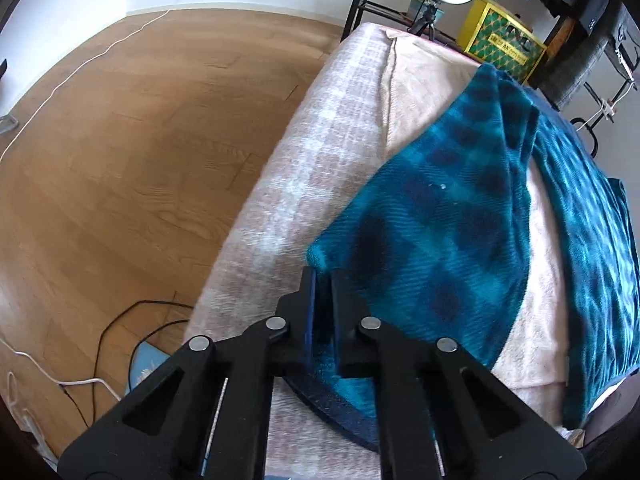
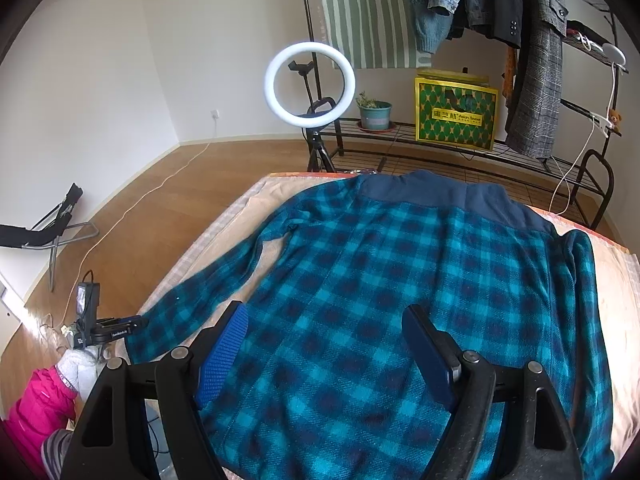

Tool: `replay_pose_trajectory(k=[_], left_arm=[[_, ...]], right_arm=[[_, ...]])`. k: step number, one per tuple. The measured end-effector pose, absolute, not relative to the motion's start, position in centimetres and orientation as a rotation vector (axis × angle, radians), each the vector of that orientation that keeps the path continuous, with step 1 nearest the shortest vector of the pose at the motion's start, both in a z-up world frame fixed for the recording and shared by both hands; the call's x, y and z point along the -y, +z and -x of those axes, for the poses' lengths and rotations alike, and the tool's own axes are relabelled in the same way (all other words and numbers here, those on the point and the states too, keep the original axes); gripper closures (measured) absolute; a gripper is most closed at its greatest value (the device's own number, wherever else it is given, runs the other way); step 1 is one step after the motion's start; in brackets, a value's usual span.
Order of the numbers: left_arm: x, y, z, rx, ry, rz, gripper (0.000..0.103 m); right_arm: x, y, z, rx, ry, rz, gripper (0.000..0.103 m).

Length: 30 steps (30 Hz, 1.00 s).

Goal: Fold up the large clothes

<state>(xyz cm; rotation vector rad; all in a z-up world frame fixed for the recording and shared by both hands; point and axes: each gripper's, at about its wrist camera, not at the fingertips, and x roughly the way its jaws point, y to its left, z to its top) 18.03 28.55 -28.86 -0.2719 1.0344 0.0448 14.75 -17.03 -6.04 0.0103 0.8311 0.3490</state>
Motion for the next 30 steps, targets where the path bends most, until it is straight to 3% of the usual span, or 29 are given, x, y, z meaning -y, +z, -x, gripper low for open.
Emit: replay_pose_trajectory(k=[6,17,24,30], left_arm=[[-28.4,-25.9,-16.7,-0.940,-0.040,0.406,0.100],[-20.5,-14.4,-17.9,-0.804,-0.323,0.359,0.101],[-9.8,-9.3,-18.5,-0.798,-0.585,0.266,0.101],[-1.2,-11.6,-14.5,-0.892,-0.784,0.120,0.101]], right_arm=[[17.2,-6.3,-14.5,-0.833,0.349,0.012,0.023],[18.6,-7.9,-14.9,-0.933,0.433,-0.068,0.058],[19.9,-8.7,-15.7,-0.959,0.486,-0.170,0.061],[21.4,-9.4,-19.3,-0.993,0.514,-0.251,0.064]])
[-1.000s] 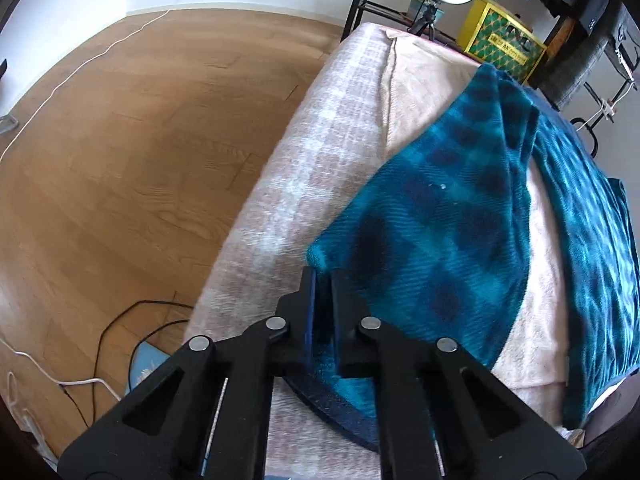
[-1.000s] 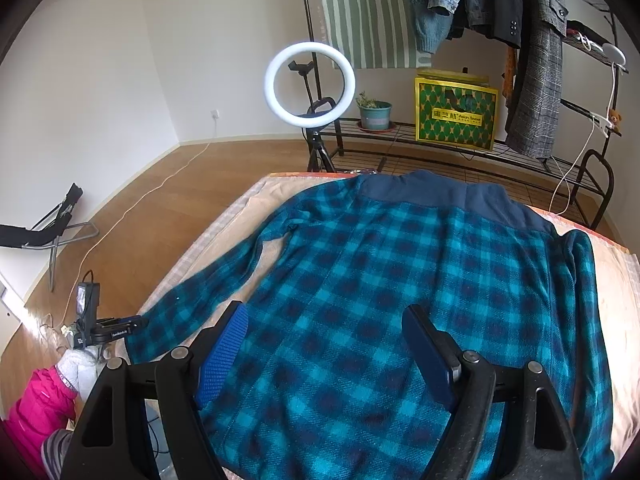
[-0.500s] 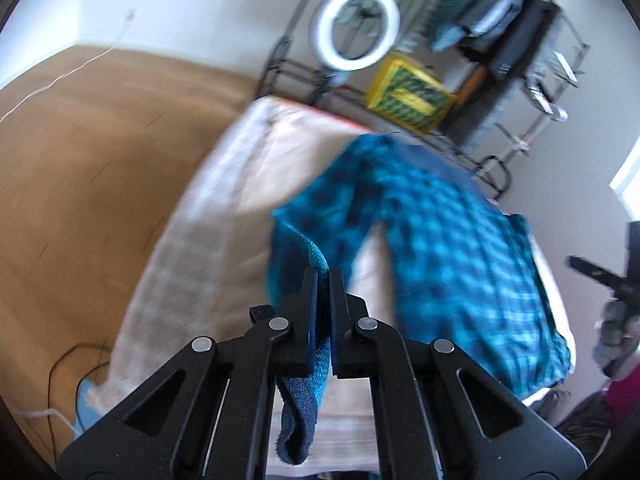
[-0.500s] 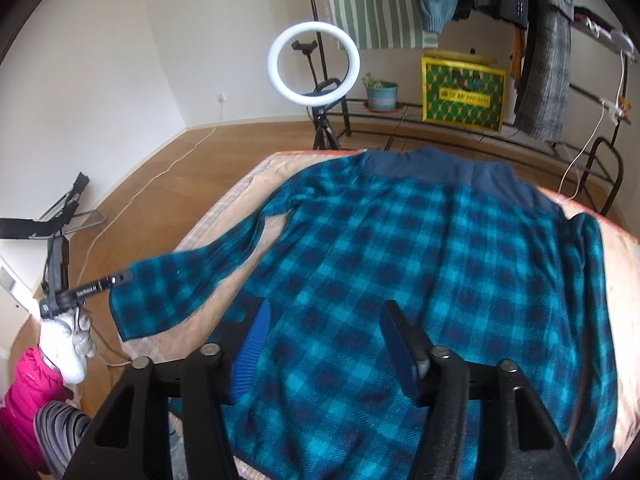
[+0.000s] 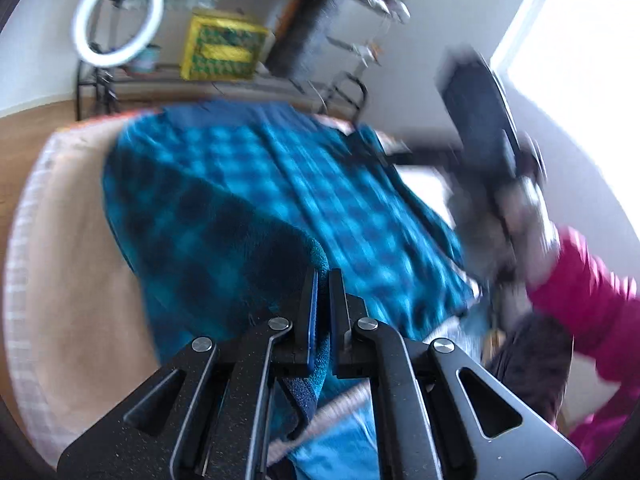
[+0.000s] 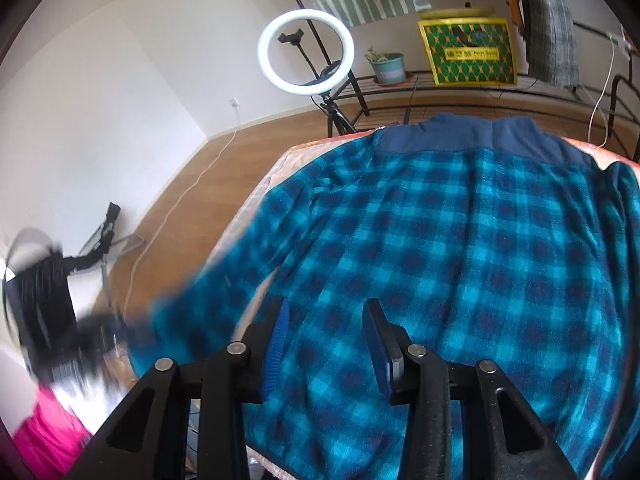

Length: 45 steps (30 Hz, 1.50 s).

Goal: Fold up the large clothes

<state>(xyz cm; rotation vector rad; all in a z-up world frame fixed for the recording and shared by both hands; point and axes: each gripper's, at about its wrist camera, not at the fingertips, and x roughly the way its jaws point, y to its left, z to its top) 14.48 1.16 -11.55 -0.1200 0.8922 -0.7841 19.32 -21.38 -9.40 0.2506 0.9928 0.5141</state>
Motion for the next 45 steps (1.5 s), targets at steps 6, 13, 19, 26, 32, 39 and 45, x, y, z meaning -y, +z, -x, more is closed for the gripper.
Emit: replay_pose_trajectory(k=[6,13,19,26,32,39,45], left_arm=[[0.3,-13.9,-13.1,-0.967,-0.785,0.047,0.101],[0.0,-14.9,-11.9,-0.986,-0.789,0.012,0.101],[-1.9,-15.1,-12.1,-0.980,-0.787,0.052,0.101],[-3.2,-14.8,-12.0,-0.967,-0.814,0.099,0.101],[-3.4,-14.8,-11.5,-0.963,-0.819,0.098,0.101],[-1.3,-15.2,-10.2,-0.981,-0.852,0.031,0.101],[0.6,-16.4,-9.0,-1.021,-0.851,-0.066,0.094]], right_arm=[[19.3,-11.7,-25.7,-1.044,0.596,-0.290,0.064],[13.7,-17.6,-34.3,-1.121,0.594,-0.297,0.060],[10.8,-23.1,-40.0,-1.170,0.545,-0.402,0.051],[10.6,-25.2,-42.7,-1.172,0.451,-0.453,0.055],[9.7,-25.6,-43.2,-1.186,0.548,-0.539,0.099],[13.1,-20.9,-41.3,-1.095,0.468,-0.437,0.101],[15.3,-21.1,-40.6,-1.192,0.376,-0.256,0.073]])
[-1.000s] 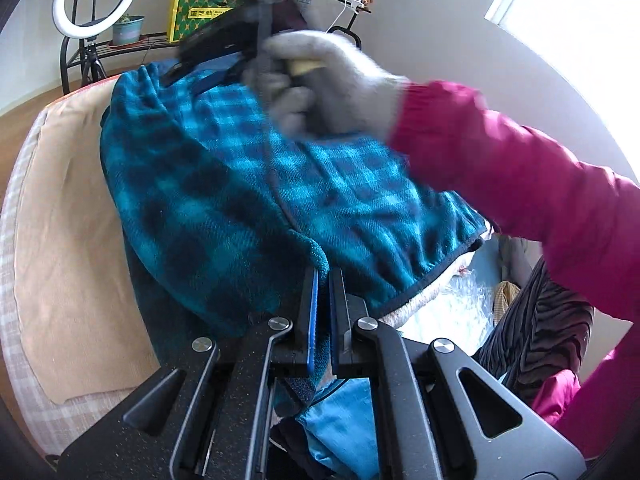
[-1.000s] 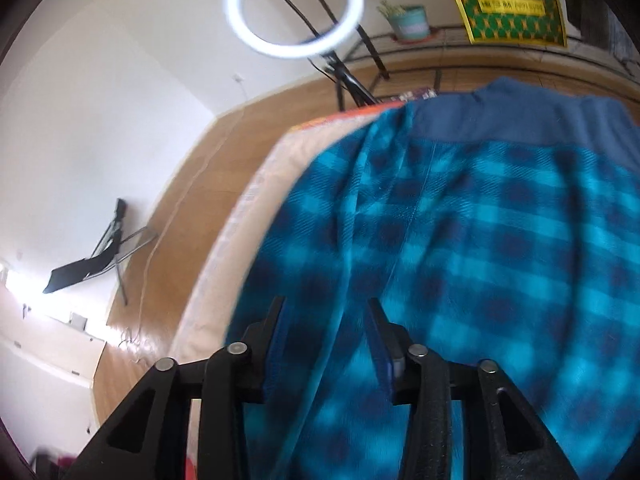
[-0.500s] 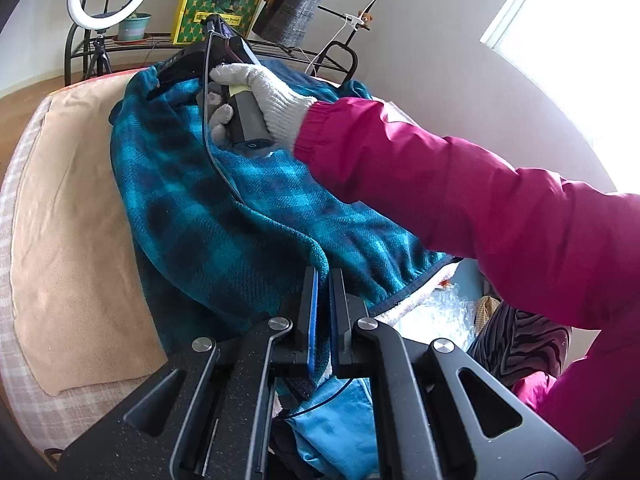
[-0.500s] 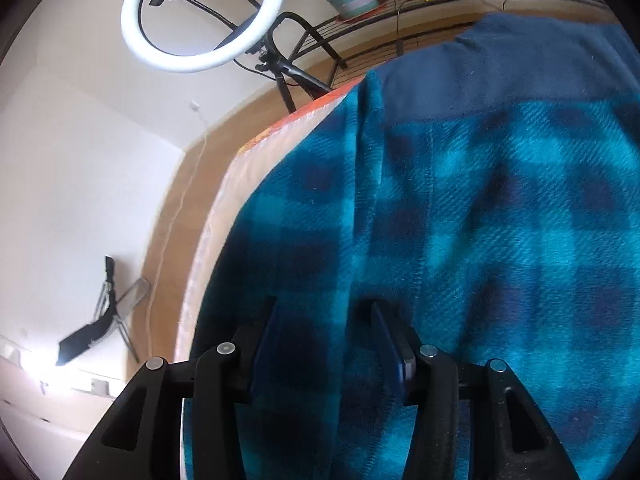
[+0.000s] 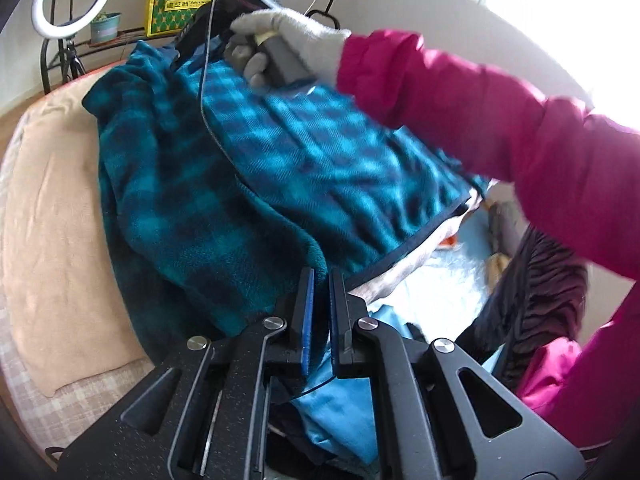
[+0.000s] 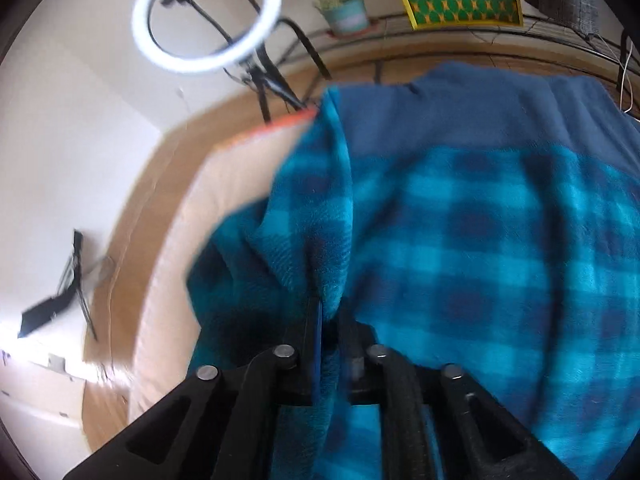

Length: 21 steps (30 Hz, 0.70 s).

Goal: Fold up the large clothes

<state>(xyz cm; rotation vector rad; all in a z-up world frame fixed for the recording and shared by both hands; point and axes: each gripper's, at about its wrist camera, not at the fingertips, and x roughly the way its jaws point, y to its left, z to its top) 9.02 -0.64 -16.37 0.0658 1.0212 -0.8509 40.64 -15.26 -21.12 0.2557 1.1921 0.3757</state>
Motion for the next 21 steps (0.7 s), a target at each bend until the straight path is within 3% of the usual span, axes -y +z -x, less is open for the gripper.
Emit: replay_pose_trajectory(k=[1,2,3,4,11,16,21], left_arm=[[0.7,-16.3,-8.6,-1.023,-0.855,-0.074,0.083],[0.5,-16.2,-8.2,-1.022,-0.858,-0.067,0.074],[0.2,-16.0,-7.9,-1.018,-0.855,-0.059,0.058],[-0.2,-15.8,-7.6,-1.006,-0.853,-0.045,0.056],[-5.4,-14.1,-6.0,-0.947,-0.759,0.129,0.056],[-8.3,-16.5,-7.4,-1.022,-0.622,0.280,0.056],[-6.9,-19.0,-8.4,-1.098,-0.581,0.254,0.056]], right_arm=[[15.3,-20.3,-40.2,-1.165,0.373,-0.211,0.066],[15.1,-19.4,-39.7,-1.145,0.385,-0.182,0.065],[15.1,-18.7,-39.2,-1.135,0.397,-0.164,0.065],[15.0,-17.7,-38.3,-1.123,0.417,-0.153,0.065],[15.6,-10.7,-32.0,-1.022,0.565,-0.098,0.065],[16.3,-6.7,-26.0,-0.962,0.670,-0.095,0.063],[16.8,-3.6,-21.5,-0.935,0.730,-0.112,0.063]])
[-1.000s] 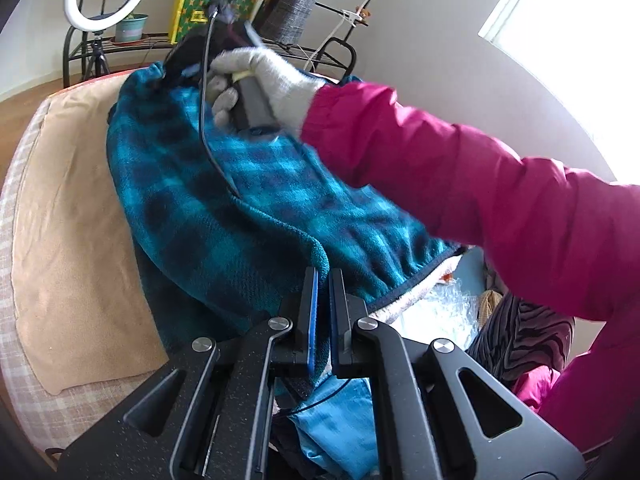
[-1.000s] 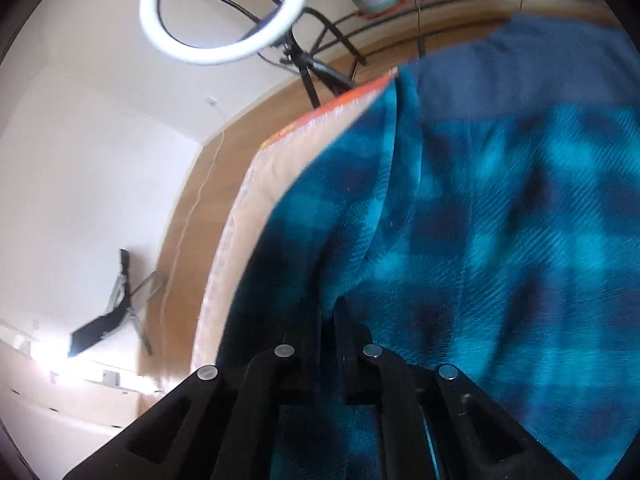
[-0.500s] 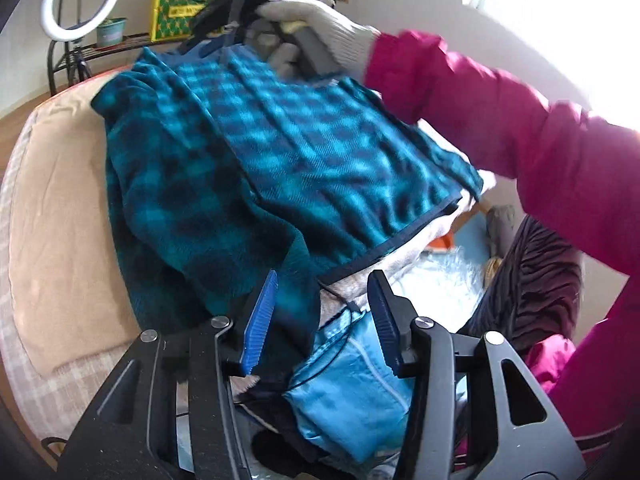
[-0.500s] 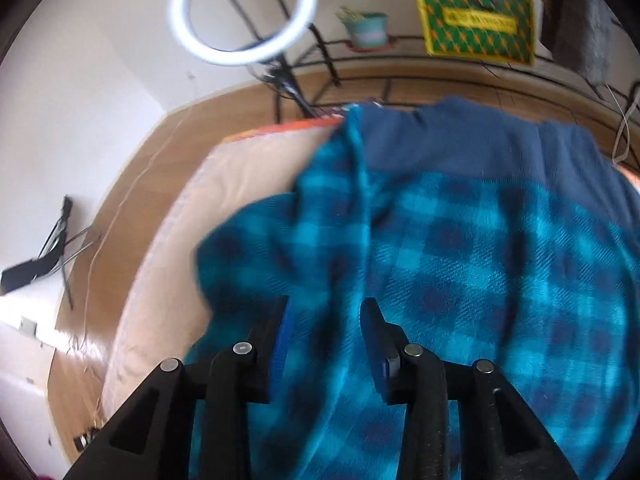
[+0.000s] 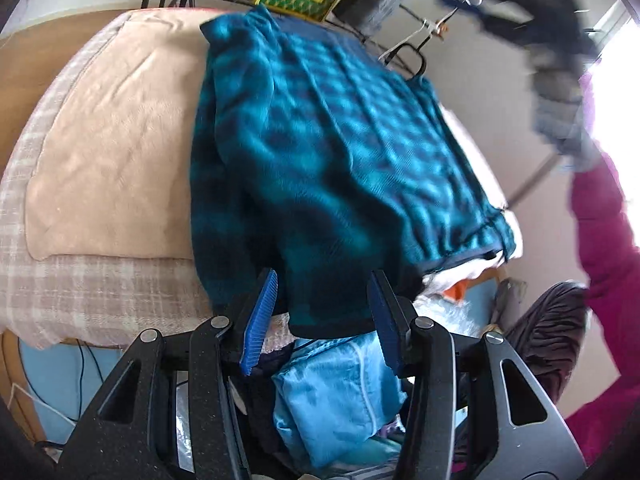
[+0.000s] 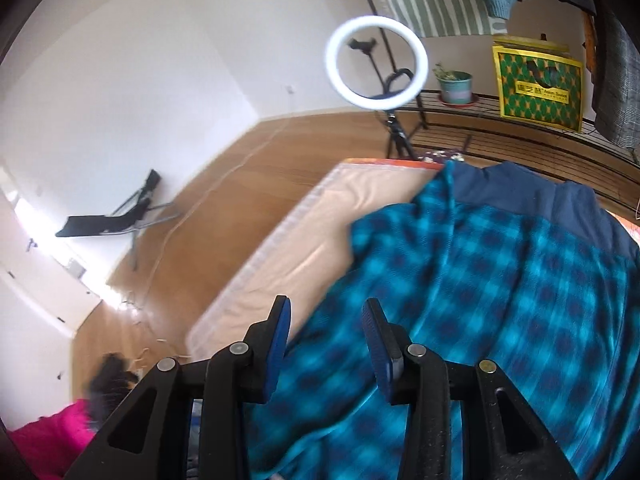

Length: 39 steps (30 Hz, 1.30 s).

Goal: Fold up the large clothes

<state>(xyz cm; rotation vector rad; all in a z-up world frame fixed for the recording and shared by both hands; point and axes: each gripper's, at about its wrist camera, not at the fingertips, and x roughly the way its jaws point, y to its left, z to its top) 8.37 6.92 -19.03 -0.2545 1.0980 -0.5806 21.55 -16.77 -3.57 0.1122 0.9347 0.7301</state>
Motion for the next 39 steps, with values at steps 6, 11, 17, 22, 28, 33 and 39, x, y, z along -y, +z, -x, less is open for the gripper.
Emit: replay_pose_trajectory(k=[6,11,17,22,28,33,39], left_arm=[[-5.9,-22.8,-8.5,-1.182,-0.474,0.233,0.056],[-4.6,-24.4,-7.8,-1.186,-0.450,0.237,0.085],[-4.9,-22.8,-6.9,-1.108,-0.465,0.316,0.102],[-6.1,-20.9,-5.9,-1.037,-0.487,0.376,0.103],[-7.6,-20.5,-5.8,-1.014,-0.494,0.445,0.103],[-8.7,-21.3,-6.3,-1.020,-0.470,0.467,0.103],[-8.5,-22.4,-6.9,-1.046,-0.454,0.445,0.100]], right_arm=[[18.0,1.1,-15.9,-0.845,0.755,-0.055,0.063],[17.2,0.7,-15.8,-0.845,0.747,-0.015,0.063],[12.8,-3.0,-19.9,-0.911,0.733,0.021,0.063],[6.9,-7.7,-25.9,-0.984,0.683,0.095,0.063],[1.2,-13.9,-33.5,-1.064,0.567,0.143,0.063],[-2.5,-18.2,-37.9,-1.117,0.479,0.197,0.063],[-6.2,-21.9,-38.9,-1.140,0.424,0.357,0.052]])
